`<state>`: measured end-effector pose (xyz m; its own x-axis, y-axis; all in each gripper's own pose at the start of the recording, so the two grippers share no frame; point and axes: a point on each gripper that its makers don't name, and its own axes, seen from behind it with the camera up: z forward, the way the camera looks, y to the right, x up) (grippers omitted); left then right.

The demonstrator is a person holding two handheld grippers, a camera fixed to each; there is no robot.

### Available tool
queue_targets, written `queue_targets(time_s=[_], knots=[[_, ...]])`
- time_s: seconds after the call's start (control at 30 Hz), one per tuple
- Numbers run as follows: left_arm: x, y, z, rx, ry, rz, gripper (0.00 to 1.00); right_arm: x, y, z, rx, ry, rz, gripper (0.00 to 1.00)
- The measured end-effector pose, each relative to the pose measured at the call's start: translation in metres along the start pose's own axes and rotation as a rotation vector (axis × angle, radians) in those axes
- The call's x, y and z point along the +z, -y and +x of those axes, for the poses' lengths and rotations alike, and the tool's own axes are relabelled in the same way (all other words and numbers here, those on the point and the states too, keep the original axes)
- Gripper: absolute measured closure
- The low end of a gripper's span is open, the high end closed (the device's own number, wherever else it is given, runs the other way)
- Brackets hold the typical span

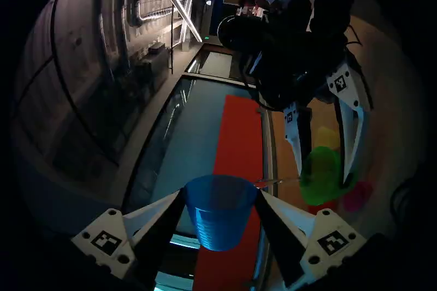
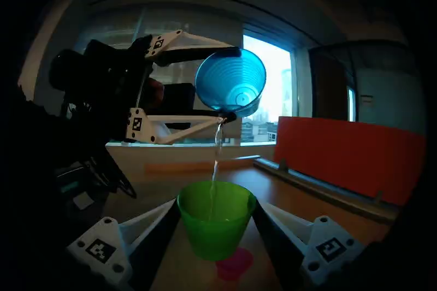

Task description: Pour water

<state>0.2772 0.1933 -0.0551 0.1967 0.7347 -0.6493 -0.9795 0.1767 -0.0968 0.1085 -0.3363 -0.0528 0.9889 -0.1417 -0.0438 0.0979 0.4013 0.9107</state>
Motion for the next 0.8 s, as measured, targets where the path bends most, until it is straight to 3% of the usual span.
queue_targets(time_s=[0.8], knots=[[0.006,0.0032,0.0003,0.113,0.007,-0.006,0.11,-0.0027,-0.0015,0.0008,-0.001,-0.011,0.003,0.09]])
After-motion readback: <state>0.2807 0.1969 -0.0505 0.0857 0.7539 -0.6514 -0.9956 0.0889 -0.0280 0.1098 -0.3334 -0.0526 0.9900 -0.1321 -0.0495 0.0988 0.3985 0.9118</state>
